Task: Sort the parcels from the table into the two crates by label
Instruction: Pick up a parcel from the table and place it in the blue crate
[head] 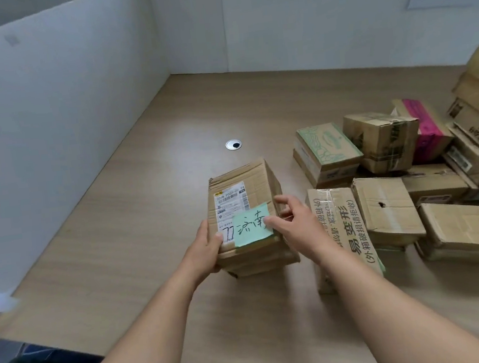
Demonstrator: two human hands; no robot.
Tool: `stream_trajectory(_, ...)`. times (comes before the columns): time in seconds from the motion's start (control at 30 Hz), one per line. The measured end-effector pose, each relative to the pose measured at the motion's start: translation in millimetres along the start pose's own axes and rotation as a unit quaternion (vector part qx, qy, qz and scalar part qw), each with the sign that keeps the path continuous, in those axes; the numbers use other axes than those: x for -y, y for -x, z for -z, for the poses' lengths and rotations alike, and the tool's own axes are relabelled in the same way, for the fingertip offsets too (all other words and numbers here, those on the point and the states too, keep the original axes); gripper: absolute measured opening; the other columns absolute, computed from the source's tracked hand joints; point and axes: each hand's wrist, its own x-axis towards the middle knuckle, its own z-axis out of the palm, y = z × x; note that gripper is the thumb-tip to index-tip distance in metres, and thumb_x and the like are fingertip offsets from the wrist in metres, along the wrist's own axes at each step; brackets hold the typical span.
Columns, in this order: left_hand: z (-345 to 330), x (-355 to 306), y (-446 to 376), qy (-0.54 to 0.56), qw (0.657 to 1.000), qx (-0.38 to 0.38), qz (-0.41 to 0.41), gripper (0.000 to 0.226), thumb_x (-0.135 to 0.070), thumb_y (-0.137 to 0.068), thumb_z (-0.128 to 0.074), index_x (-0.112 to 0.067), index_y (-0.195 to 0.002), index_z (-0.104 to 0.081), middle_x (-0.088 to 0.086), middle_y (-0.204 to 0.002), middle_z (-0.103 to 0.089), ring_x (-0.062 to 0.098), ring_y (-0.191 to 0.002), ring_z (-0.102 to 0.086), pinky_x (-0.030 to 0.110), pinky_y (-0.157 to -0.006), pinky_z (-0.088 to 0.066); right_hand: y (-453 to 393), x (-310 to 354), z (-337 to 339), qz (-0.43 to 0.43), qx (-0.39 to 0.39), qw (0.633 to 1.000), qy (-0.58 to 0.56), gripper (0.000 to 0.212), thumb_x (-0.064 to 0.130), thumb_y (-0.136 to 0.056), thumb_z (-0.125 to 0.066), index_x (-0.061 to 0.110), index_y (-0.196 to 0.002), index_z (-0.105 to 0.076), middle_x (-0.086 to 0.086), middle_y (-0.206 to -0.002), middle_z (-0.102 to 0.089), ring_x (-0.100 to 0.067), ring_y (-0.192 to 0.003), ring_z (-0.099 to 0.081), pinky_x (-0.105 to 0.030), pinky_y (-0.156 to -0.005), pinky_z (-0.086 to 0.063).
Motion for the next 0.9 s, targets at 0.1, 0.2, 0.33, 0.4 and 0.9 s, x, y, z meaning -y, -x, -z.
stream_trajectory(0.1,5,4,2,0.021,0.999,0.028,0.013,0.045,-0.029,-0.102,-0.037,-0.043,-0.143,-0.025,-0.01,-0.128,-0.053,0.018,-0.105,-0.057,0.042,-0.077,-0.057,-5,-6,-3,-0.06,0.111,0.986,-0.112,0.092,0.052,-0.068,-0.069,0.05,-0.148,-0.023,0.003,-0.143,-0.047,-0.02,-0.119,-0.055,-0.045,-0.104,-0.045)
stream_trajectory(0.2,6,2,3,0.014,1.0,0.026,0.007,0.044,-0.027,-0.102,-0.036,-0.046,-0.14,-0.026,-0.01,-0.124,-0.055,0.018,-0.103,-0.058,0.044,-0.079,-0.056,-5,-10,1,-0.085,0.179,0.963,-0.183,0.089,0.043,-0.081,-0.071,0.05,-0.151,-0.016,0.006,-0.146,-0.047,-0.014,-0.115,-0.056,-0.04,-0.093,-0.05)
stream_trajectory(0.33,6,0,7,0.007,1.0,0.02,0.007,0.046,-0.023,-0.102,-0.034,-0.047,-0.14,-0.026,-0.012,-0.116,-0.057,0.02,-0.097,-0.057,0.043,-0.078,-0.055,-3,-21,6,-0.133,0.204,0.946,-0.214,0.104,0.047,-0.063,-0.076,0.052,-0.149,-0.019,0.003,-0.142,-0.05,-0.029,-0.126,-0.049,-0.061,-0.105,-0.038)
stream_trajectory(0.4,7,0,10,-0.006,1.0,0.014,0.005,0.047,-0.023,-0.101,-0.034,-0.046,-0.142,-0.026,-0.012,-0.115,-0.057,0.019,-0.093,-0.057,0.04,-0.075,-0.054,1,-27,4,-0.144,0.215,0.938,-0.232,0.113,0.047,-0.053,-0.08,0.053,-0.149,-0.02,-0.001,-0.139,-0.052,-0.03,-0.12,-0.053,-0.058,-0.103,-0.042)
stream_trajectory(0.9,4,-11,65,0.048,0.991,-0.1,-0.073,0.055,-0.031,-0.099,-0.048,-0.049,-0.145,-0.024,-0.008,-0.121,-0.061,0.011,-0.103,-0.06,0.033,-0.087,-0.052,8,-16,34,-0.002,0.253,0.933,-0.257,0.1,0.045,-0.051,-0.069,0.052,-0.144,-0.034,0.005,-0.124,-0.064,-0.025,-0.113,-0.059,-0.049,-0.091,-0.053)
